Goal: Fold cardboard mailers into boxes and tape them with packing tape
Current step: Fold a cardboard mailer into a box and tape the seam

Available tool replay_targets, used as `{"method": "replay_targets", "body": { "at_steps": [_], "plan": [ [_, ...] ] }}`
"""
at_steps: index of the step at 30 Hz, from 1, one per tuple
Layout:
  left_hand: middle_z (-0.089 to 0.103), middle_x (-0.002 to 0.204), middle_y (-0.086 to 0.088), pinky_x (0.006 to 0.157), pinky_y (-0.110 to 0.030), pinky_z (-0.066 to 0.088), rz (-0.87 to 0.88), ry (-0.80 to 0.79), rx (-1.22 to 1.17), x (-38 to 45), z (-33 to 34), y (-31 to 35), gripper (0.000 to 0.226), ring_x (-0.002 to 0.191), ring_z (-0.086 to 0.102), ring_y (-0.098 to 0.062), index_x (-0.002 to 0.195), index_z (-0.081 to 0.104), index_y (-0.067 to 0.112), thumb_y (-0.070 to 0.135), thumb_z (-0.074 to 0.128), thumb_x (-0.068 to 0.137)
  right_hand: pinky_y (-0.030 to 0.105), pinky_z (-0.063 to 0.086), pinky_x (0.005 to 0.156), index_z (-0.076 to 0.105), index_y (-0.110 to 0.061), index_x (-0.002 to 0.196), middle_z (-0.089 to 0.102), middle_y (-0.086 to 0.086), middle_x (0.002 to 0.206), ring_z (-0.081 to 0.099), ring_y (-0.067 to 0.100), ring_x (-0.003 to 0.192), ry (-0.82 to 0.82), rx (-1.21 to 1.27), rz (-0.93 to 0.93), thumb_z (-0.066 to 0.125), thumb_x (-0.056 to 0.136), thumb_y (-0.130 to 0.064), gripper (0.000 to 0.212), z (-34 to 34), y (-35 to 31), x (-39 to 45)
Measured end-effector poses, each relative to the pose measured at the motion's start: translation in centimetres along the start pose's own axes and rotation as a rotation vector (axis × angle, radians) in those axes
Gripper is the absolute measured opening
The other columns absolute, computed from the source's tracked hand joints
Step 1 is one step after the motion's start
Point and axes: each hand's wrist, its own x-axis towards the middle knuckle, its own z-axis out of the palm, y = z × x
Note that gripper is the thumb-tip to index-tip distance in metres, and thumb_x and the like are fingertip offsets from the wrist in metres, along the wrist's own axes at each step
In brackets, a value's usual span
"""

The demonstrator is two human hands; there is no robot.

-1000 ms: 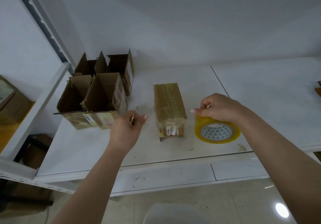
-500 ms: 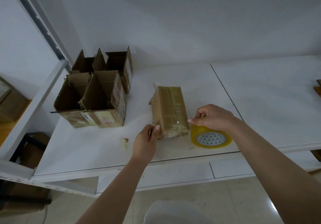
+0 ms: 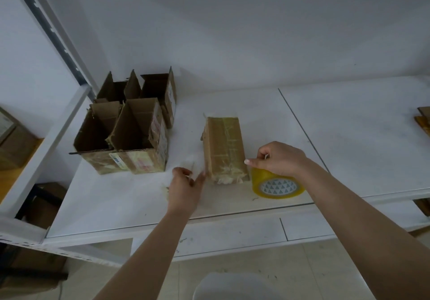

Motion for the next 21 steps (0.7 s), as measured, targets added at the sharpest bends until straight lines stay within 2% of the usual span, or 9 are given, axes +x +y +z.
{"method": "replay_targets", "body": {
  "at_steps": [2, 4, 7, 9, 11, 14, 16, 21],
  "plan": [
    [0.052, 0.070, 0.005, 0.050, -0.017, 0.035, 0.111, 0.084, -0.070, 0.4, -2.0, 1.8, 0.030, 0.061, 0.050, -0.004, 0.100, 0.048, 0.013, 0.038, 0.062, 0.091, 0.025, 0.034, 0.058, 0.066, -0.027, 0.077, 0.066, -0.008, 0.079, 0.058, 0.006, 0.072, 0.001, -0.017, -0.002, 0.046, 0.075, -0.083, 0.059, 0.1, -0.2, 0.1],
    [0.052, 0.071, 0.007, 0.054, -0.019, 0.037, 0.267, 0.030, -0.137, 0.4, -3.5, 5.1, 0.024, 0.060, 0.050, -0.004, 0.096, 0.051, 0.012, 0.037, 0.050, 0.097, 0.025, 0.033, 0.057, 0.066, -0.028, 0.079, 0.065, -0.009, 0.080, 0.057, 0.006, 0.072, -0.010, -0.027, 0.003, 0.045, 0.074, -0.084, 0.059, 0.0, -0.4, 0.2],
    [0.053, 0.058, 0.008, 0.050, -0.023, 0.038, 0.426, -0.290, -0.189, 0.1, -3.3, 10.1, 0.035, 0.048, 0.048, -0.009, 0.082, 0.057, 0.014, 0.033, 0.038, 0.103, 0.026, 0.034, 0.059, 0.066, -0.030, 0.079, 0.064, -0.010, 0.084, 0.056, 0.004, 0.075, -0.034, -0.025, 0.007, 0.046, 0.073, -0.084, 0.058, 0.0, -0.4, 0.4],
    [0.057, 0.055, 0.004, 0.044, -0.020, 0.041, 0.396, -0.481, -0.174, 0.1, -2.0, 11.9, 0.040, 0.043, 0.051, -0.009, 0.075, 0.058, 0.012, 0.033, 0.040, 0.103, 0.028, 0.036, 0.061, 0.064, -0.031, 0.077, 0.064, -0.012, 0.083, 0.056, 0.004, 0.075, -0.039, -0.014, 0.017, 0.047, 0.074, -0.083, 0.055, -0.2, -0.5, 0.3],
    [0.062, 0.061, -0.007, 0.044, -0.020, 0.046, 0.318, -0.612, -0.091, 0.4, -0.7, 12.1, 0.045, 0.044, 0.056, -0.013, 0.076, 0.058, 0.005, 0.036, 0.040, 0.103, 0.029, 0.041, 0.065, 0.063, -0.032, 0.075, 0.063, -0.012, 0.085, 0.057, 0.005, 0.077, -0.072, 0.023, 0.009, 0.052, 0.077, -0.076, 0.046, -0.4, -0.3, 0.2],
    [0.063, 0.056, -0.002, 0.043, -0.019, 0.045, 0.297, -0.591, 0.008, 1.4, -0.2, 10.6, 0.047, 0.042, 0.059, -0.015, 0.074, 0.057, 0.007, 0.039, 0.040, 0.102, 0.031, 0.050, 0.079, 0.069, -0.028, 0.092, 0.064, -0.007, 0.099, 0.061, 0.013, 0.093, -0.217, 0.238, -0.053, 0.062, 0.087, -0.050, 0.023, -1.3, 0.4, -0.3],
    [0.062, 0.051, 0.002, 0.042, -0.018, 0.045, 0.332, -0.560, 0.034, 1.7, -0.1, 9.9, 0.047, 0.040, 0.059, -0.015, 0.073, 0.057, 0.008, 0.040, 0.040, 0.102, 0.034, 0.052, 0.086, 0.070, -0.028, 0.106, 0.064, -0.005, 0.106, 0.061, 0.017, 0.100, -0.294, 0.364, -0.052, 0.065, 0.089, -0.038, 0.020, -2.0, 0.9, -0.7],
    [0.062, 0.051, 0.004, 0.045, -0.018, 0.046, 0.406, -0.534, 0.100, 1.8, 0.1, 9.4, 0.045, 0.040, 0.060, -0.013, 0.071, 0.054, 0.011, 0.038, 0.038, 0.103, 0.027, 0.049, 0.082, 0.066, -0.035, 0.113, 0.063, -0.005, 0.108, 0.060, 0.013, 0.104, -0.247, 0.328, -0.066, 0.068, 0.086, -0.045, 0.028, -2.1, 1.5, -0.8]
  ]
}}
